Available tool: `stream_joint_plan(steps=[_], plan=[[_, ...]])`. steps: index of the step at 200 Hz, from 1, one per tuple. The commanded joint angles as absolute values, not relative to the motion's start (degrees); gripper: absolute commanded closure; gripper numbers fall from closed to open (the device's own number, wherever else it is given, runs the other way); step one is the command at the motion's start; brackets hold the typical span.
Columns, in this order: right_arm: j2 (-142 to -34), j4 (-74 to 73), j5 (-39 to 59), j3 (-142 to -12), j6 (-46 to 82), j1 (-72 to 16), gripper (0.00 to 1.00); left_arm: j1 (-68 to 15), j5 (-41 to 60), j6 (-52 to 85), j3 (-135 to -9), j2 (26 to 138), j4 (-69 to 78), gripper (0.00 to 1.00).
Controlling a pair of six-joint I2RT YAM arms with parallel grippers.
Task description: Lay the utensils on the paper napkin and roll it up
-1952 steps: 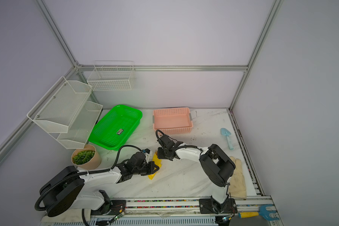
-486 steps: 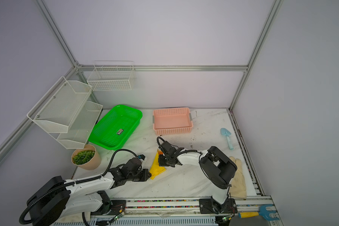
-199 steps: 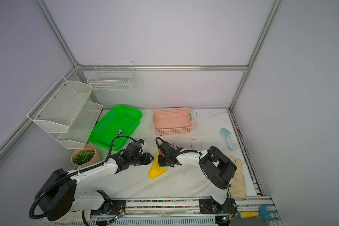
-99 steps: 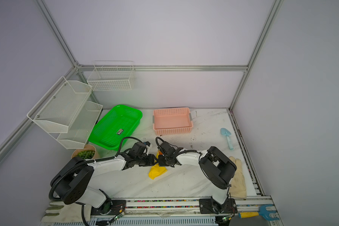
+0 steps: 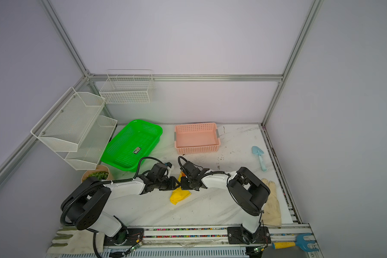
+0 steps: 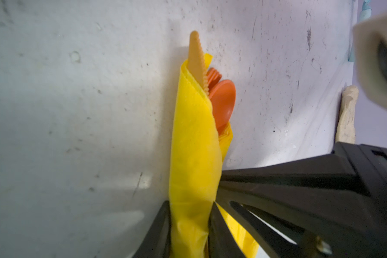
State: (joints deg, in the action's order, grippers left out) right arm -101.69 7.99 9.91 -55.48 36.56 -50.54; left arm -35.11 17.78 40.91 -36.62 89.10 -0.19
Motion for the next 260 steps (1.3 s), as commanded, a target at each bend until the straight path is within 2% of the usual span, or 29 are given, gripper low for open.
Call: stream_joint_plan(steps=[1, 63, 83, 97, 154, 188, 228, 260], plan=[[-103.3, 9.0, 9.6, -53.7, 36.0, -50.8, 0.88, -35.0, 16.8, 40.8, -33.2, 90.7, 0.1, 0.77], [-102.5, 9.1, 9.3, -53.2, 36.1, -50.9, 0.87, -34.9, 16.3, 41.5, -31.1, 91.8, 2.2, 0.88], [-101.1, 9.5, 8.9, -53.3, 36.2, -50.9, 0.79, -34.9, 17.1, 42.0, -30.0, 92.4, 4.2, 0.90], [-99.9, 10.2, 8.2, -53.5, 36.8, -50.8, 0.69, -34.9, 17.7, 42.1, -29.6, 92.4, 5.2, 0.91], [-91.2, 11.4, 6.2, -53.7, 38.1, -50.5, 0.64, -34.6, 17.8, 42.4, -26.9, 89.5, 9.2, 0.92], [-88.3, 11.3, 6.5, -53.7, 38.2, -50.6, 0.50, -34.1, 19.9, 43.6, -24.2, 87.6, 15.0, 0.92], [-87.3, 8.0, 9.6, -50.5, 37.6, -49.5, 0.34, -33.4, 22.0, 44.5, -21.5, 83.1, 19.6, 0.93], [-86.0, -1.0, 16.8, -44.7, 38.2, -45.9, 0.30, -32.9, 22.5, 45.0, -19.4, 77.6, 21.8, 0.93]])
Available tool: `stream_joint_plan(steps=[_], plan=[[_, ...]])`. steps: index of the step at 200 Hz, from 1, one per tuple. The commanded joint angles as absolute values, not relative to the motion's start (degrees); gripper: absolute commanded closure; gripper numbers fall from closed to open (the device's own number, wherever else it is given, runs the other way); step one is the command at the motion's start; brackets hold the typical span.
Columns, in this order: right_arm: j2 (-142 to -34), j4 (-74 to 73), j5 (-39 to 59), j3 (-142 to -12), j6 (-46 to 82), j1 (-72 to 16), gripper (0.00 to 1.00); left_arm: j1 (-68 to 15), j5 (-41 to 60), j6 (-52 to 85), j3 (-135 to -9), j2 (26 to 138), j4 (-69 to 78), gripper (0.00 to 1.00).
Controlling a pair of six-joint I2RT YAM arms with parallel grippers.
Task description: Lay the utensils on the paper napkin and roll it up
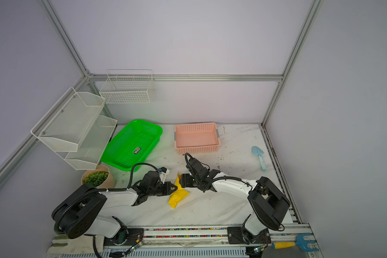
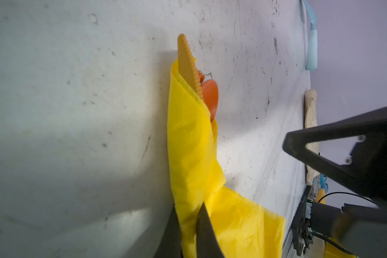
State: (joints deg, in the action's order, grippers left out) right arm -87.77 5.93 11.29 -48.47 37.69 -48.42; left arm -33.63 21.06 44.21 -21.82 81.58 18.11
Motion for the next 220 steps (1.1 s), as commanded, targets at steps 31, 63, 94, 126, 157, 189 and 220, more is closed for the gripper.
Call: stream_joint_plan(steps=[31, 63, 94, 126, 157, 189, 220], plan=[[-86.3, -9.4, 23.8, -41.7, 38.1, -45.2, 0.30, -32.7, 22.3, 45.9, -17.5, 74.9, 23.7, 0.93], [-87.4, -11.7, 25.3, -41.0, 38.8, -45.3, 0.31, -32.6, 22.1, 45.3, -17.6, 76.7, 22.6, 0.93], [-89.4, -15.3, 27.2, -39.8, 39.4, -45.3, 0.32, -32.6, 22.8, 46.4, -16.6, 77.8, 26.1, 0.93], [-91.7, -19.6, 28.6, -38.2, 40.2, -45.3, 0.30, -32.6, 23.1, 47.0, -16.0, 77.0, 27.3, 0.93], [-93.9, -21.9, 28.8, -37.7, 40.8, -45.3, 0.27, -32.6, 23.6, 47.7, -15.1, 75.4, 28.7, 0.93], [-93.8, -25.6, 30.7, -36.3, 41.6, -45.3, 0.26, -32.5, 23.3, 48.1, -14.2, 73.3, 29.3, 0.93], [-93.1, -29.7, 33.0, -35.3, 42.8, -45.3, 0.25, -32.5, 23.9, 48.7, -13.6, 71.9, 30.3, 0.93]])
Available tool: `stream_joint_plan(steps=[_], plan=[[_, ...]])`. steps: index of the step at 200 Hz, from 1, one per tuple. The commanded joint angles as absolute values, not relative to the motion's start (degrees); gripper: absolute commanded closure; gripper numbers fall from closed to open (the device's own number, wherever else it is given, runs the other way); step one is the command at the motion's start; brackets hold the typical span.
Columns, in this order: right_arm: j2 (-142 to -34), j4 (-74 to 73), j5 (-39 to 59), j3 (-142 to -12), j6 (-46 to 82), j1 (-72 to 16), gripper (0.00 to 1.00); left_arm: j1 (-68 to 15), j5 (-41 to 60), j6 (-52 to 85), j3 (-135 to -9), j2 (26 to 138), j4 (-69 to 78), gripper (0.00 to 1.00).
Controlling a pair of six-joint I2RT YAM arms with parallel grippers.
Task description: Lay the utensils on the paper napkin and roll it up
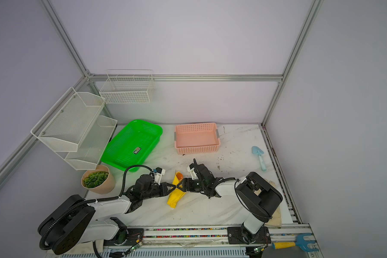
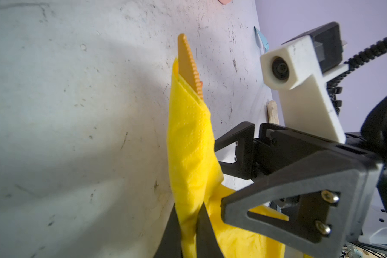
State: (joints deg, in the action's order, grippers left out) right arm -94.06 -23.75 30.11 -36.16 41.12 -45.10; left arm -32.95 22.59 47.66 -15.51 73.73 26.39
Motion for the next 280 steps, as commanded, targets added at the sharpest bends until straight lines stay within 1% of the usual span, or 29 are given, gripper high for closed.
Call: stream_joint_plan(steps=[1, 46, 84, 117, 139, 152, 161, 168, 197, 207, 246, 280], plan=[[-93.1, -29.9, 33.1, -35.2, 42.8, -45.3, 0.25, -32.5, 24.0, 48.7, -13.6, 72.0, 30.4, 0.93], [-91.8, -38.3, 35.5, -33.1, 46.1, -45.1, 0.28, -32.6, 24.5, 49.6, -12.4, 69.6, 31.5, 0.93], [-90.6, -42.2, 36.4, -32.1, 47.5, -44.6, 0.35, -32.5, 25.9, 50.2, -12.1, 67.1, 32.2, 0.93], [-90.7, -42.9, 36.8, -32.2, 47.5, -44.5, 0.36, -32.4, 26.0, 51.2, -11.7, 65.3, 32.9, 0.93], [-90.3, -44.5, 37.0, -31.9, 48.0, -44.5, 0.42, -32.5, 26.4, 51.8, -11.3, 64.4, 33.6, 0.93], [-90.2, -44.5, 36.9, -32.0, 47.9, -44.5, 0.51, -32.5, 26.7, 52.1, -11.1, 64.0, 34.1, 0.93], [-90.2, -44.6, 36.8, -32.0, 48.0, -44.5, 0.53, -32.4, 26.9, 52.2, -11.1, 63.8, 34.3, 0.93], [-90.1, -44.5, 36.7, -32.0, 48.1, -44.3, 0.52, -32.4, 27.0, 52.2, -11.0, 63.6, 34.1, 0.93], [-88.2, -44.3, 35.3, -30.6, 48.3, -44.0, 0.38, -32.4, 26.3, 52.0, -10.9, 62.1, 32.8, 0.93], [-87.3, -44.2, 35.2, -30.1, 48.4, -43.8, 0.35, -32.4, 26.0, 51.9, -10.9, 61.5, 32.2, 0.93], [-86.4, -44.6, 36.3, -29.0, 47.6, -42.8, 0.29, -32.4, 24.8, 52.0, -11.2, 59.1, 30.3, 0.94], [-87.0, -52.0, 40.9, -28.8, 49.6, -42.9, 0.26, -32.4, 25.6, 52.5, -11.6, 59.4, 31.5, 0.93]])
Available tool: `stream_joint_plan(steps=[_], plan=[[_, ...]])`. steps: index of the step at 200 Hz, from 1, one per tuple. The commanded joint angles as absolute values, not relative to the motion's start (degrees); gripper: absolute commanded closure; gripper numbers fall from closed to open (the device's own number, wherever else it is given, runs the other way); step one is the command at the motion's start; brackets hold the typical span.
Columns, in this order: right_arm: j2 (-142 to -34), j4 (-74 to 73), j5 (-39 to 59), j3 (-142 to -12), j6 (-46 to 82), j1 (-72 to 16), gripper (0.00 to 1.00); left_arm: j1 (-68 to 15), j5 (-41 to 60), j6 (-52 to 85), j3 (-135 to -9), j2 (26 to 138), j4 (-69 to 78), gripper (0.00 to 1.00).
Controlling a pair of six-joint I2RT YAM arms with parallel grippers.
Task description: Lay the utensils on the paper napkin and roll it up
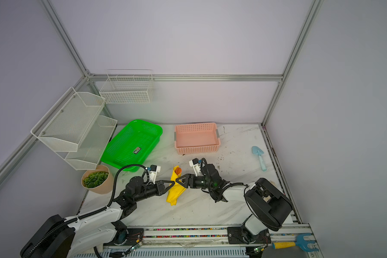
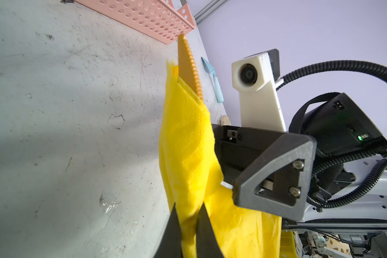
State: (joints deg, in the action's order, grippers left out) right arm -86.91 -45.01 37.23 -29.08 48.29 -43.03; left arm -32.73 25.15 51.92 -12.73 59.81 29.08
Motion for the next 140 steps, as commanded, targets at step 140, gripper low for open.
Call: stream_joint_plan(steps=[140], plan=[[-89.9, -55.1, 43.4, -30.9, 50.2, -43.6, 0.14, -32.4, 27.1, 54.9, -12.1, 58.4, 35.1, 0.93]])
